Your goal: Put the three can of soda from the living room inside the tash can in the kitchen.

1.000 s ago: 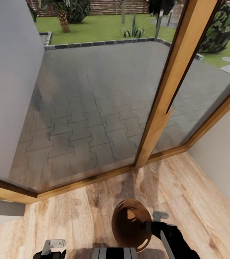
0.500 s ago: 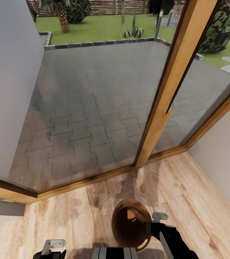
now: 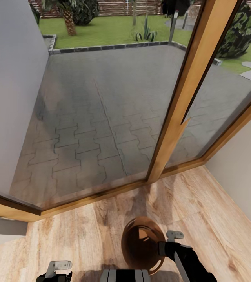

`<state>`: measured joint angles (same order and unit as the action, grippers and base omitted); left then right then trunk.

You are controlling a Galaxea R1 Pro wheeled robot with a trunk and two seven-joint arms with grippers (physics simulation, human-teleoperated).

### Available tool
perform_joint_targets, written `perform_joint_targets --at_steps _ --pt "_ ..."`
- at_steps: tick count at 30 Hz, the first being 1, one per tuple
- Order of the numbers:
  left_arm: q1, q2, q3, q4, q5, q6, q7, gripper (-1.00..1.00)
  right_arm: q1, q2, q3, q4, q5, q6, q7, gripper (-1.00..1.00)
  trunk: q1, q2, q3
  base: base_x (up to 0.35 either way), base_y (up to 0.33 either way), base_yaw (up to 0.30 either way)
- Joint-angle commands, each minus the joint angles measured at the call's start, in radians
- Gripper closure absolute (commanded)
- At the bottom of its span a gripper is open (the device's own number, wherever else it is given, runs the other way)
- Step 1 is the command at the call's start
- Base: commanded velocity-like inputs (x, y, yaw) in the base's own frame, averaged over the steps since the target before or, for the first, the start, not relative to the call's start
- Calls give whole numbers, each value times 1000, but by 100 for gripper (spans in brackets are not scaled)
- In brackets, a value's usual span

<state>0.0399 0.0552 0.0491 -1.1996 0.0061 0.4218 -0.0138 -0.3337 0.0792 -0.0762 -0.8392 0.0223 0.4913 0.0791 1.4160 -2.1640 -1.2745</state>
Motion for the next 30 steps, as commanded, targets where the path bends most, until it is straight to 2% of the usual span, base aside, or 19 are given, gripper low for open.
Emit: perform_joint_targets --at_steps 1,3,5,7,9,13,20,24,26,30 --pt "0 0 0 0 0 -1 0 -100 0 -1 -2 -5 -6 0 -3 100 0 0 0 0 0 0" --pt "0 0 0 0 0 0 0 -100 -1 -4 -3 -14 -9 1 -5 100 0 0 0 0 0 0" --pt "0 0 0 0 0 0 0 -100 0 -21 -4 -41 -13 6 -6 100 0 0 0 0 0 0" --pt "0 0 0 0 0 0 0 -100 -1 -31 -5 -102 -14 14 -2 100 0 0 0 0 0 0" --pt "0 0 0 0 0 -1 0 -100 -1 -33 -5 -161 -15 42 -2 100 0 0 0 0 0 0" --pt "0 0 0 0 0 -1 0 -100 -1 -35 -6 -199 -15 76 -3 100 0 0 0 0 0 0" --pt "0 0 0 0 0 -1 0 -100 0 -39 -70 -257 -15 100 1 100 0 0 0 0 0 0" --pt "0 0 0 0 0 -1 0 -100 1 -38 -79 -340 -15 147 5 100 0 0 0 0 0 0" --pt "0 0 0 -1 0 -1 0 -100 1 -35 -80 -419 -14 205 6 100 0 0 0 0 0 0" --pt "0 0 0 -1 0 -1 0 -100 3 -30 -81 -503 -15 312 7 100 0 0 0 0 0 0"
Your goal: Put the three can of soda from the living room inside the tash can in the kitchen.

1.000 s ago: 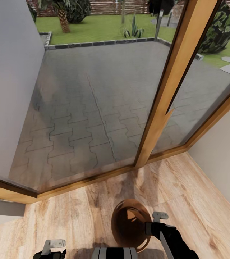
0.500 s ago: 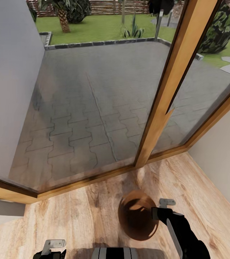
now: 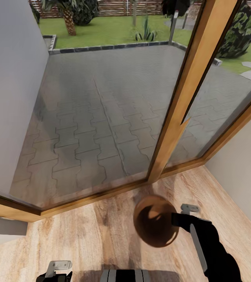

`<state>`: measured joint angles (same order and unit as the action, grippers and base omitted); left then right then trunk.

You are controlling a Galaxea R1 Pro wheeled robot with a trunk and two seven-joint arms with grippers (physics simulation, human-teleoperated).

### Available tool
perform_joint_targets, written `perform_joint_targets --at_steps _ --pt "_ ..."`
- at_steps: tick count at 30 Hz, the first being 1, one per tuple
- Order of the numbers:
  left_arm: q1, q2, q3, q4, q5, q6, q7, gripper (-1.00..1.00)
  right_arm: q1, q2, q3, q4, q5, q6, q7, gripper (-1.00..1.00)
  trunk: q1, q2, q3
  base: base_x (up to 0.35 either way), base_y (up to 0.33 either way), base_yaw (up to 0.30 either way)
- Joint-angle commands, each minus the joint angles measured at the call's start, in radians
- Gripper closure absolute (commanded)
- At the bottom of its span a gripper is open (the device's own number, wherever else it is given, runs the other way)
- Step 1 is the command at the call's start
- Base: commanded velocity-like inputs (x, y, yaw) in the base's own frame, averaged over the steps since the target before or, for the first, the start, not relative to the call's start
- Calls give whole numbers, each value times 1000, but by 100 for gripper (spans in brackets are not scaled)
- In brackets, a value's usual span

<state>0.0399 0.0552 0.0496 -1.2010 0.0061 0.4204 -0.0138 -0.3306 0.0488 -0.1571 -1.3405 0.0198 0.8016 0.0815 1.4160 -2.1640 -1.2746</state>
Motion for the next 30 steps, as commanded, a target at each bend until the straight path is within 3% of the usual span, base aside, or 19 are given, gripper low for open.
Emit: perform_joint_targets --at_steps 1,5,10,17,30 --pt "0 0 0 0 0 0 0 -100 2 0 0 -27 -12 28 4 100 0 0 0 0 0 0" --pt "0 0 1 0 0 0 0 -100 44 -3 -1 -153 -12 124 6 100 0 0 0 0 0 0" --pt "0 0 1 -2 0 0 0 -100 110 -4 -1 -212 -12 127 11 100 0 0 0 0 0 0" --pt "0 1 1 -3 0 0 0 -100 130 -4 -2 -225 -12 107 47 100 0 0 0 0 0 0" --pt "0 9 1 -1 0 0 0 -100 131 -6 -2 -224 -11 106 49 100 0 0 0 0 0 0"
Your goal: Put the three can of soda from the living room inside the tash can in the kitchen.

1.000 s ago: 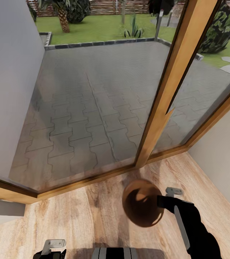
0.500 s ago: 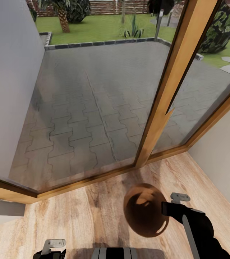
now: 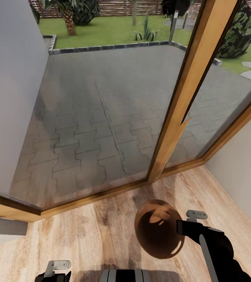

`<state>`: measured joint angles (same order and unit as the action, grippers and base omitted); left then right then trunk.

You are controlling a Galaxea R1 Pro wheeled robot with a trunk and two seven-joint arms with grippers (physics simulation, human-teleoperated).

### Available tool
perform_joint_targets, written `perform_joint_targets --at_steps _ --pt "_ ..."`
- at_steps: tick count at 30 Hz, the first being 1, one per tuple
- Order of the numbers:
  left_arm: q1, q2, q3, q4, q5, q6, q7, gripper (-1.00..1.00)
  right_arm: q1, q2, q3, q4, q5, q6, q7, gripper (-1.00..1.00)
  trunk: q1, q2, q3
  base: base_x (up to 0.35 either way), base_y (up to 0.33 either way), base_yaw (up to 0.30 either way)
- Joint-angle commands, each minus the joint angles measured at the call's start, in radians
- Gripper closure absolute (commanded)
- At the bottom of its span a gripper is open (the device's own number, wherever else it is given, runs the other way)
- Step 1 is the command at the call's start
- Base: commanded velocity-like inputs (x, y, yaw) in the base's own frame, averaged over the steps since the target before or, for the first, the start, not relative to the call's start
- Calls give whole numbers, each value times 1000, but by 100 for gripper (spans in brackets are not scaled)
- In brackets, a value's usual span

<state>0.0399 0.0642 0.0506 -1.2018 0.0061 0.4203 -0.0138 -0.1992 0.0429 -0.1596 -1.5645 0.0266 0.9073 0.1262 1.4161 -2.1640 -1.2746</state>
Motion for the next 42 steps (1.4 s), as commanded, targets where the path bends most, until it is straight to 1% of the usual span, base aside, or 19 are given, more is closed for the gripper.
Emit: perform_joint_targets --at_steps 1,7,26,42 --pt "0 0 0 1 0 0 0 -100 0 0 0 0 -16 1 4 100 0 0 0 0 0 0" --pt "0 0 0 2 0 0 0 -100 0 0 -3 0 -14 1 4 100 0 0 5 0 0 0" --pt "0 0 0 -2 -1 0 -1 -100 0 1 -2 0 -17 5 6 100 0 0 34 0 0 3" --pt "0 0 0 -6 0 3 -4 -100 0 2 -3 -2 -16 -2 3 100 0 0 60 0 0 90"
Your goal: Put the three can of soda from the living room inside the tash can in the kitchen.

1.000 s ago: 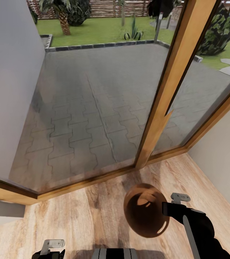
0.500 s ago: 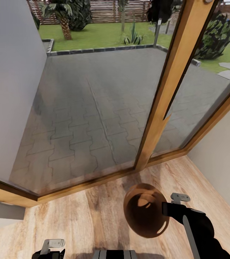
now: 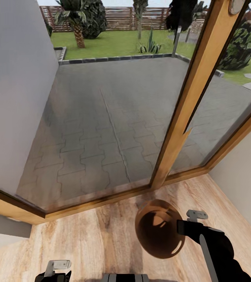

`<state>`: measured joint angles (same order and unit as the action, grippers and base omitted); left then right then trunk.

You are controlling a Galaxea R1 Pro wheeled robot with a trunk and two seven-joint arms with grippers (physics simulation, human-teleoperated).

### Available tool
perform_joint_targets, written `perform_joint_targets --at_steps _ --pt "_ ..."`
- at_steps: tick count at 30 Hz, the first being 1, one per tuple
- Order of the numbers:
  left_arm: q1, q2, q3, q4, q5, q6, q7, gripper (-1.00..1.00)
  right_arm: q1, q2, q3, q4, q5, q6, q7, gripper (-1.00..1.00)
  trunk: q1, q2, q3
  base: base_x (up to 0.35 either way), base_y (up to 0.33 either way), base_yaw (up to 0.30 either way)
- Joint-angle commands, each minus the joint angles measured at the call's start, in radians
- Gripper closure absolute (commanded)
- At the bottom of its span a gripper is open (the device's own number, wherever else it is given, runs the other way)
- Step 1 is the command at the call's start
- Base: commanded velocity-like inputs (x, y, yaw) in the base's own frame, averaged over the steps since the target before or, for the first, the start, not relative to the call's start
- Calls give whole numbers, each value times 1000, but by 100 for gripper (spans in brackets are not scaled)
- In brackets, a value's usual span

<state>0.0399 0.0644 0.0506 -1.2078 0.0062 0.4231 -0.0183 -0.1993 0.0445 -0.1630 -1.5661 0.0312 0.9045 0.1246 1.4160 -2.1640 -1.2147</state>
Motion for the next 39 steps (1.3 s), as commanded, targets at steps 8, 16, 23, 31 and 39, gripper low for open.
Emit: perform_joint_targets --at_steps 8,16,23,31,39 --pt "0 0 0 3 0 0 1 -100 0 6 4 0 -22 -1 3 100 0 0 13 0 0 117" --pt "0 5 0 7 0 0 4 -100 0 -1 1 0 -18 2 1 100 0 0 26 0 0 117" --pt "0 8 0 8 0 0 4 -100 0 -3 -2 3 -11 4 0 100 0 0 35 0 0 29" --pt "0 8 0 8 0 0 4 -100 0 -2 -48 3 -17 9 4 100 0 0 44 0 0 0" --pt "0 8 0 8 0 0 4 -100 0 -2 -51 1 -17 13 4 100 0 0 57 0 0 0"
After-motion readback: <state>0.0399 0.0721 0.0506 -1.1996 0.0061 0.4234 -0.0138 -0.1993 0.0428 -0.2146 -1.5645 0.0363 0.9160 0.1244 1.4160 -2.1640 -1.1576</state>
